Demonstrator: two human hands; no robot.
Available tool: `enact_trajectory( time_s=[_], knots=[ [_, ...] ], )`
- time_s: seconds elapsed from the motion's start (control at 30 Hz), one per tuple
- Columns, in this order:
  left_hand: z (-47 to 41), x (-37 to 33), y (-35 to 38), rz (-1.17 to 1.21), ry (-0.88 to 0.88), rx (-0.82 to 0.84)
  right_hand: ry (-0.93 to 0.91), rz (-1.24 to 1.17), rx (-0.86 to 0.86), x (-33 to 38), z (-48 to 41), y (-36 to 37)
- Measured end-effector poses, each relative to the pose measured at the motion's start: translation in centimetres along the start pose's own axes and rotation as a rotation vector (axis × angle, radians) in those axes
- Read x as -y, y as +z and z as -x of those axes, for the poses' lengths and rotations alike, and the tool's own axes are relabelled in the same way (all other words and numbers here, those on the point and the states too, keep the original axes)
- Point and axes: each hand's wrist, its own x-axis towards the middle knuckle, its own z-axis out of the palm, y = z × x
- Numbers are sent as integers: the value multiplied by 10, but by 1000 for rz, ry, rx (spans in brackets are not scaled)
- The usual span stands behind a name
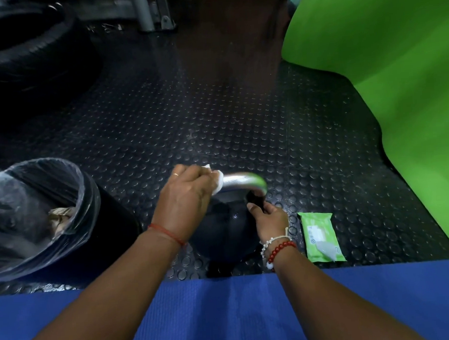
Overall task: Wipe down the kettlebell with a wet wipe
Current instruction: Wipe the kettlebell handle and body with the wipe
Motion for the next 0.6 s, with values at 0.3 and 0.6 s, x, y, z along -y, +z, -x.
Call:
enact_trajectory(
  time_s=[0.3, 0.6],
  knots=[
    [1, 0, -2, 4, -14, 5, 10, -14, 16, 1, -2, -1],
    [5, -2, -1, 12, 0, 23, 1, 36, 14, 2, -2, -2]
  ],
)
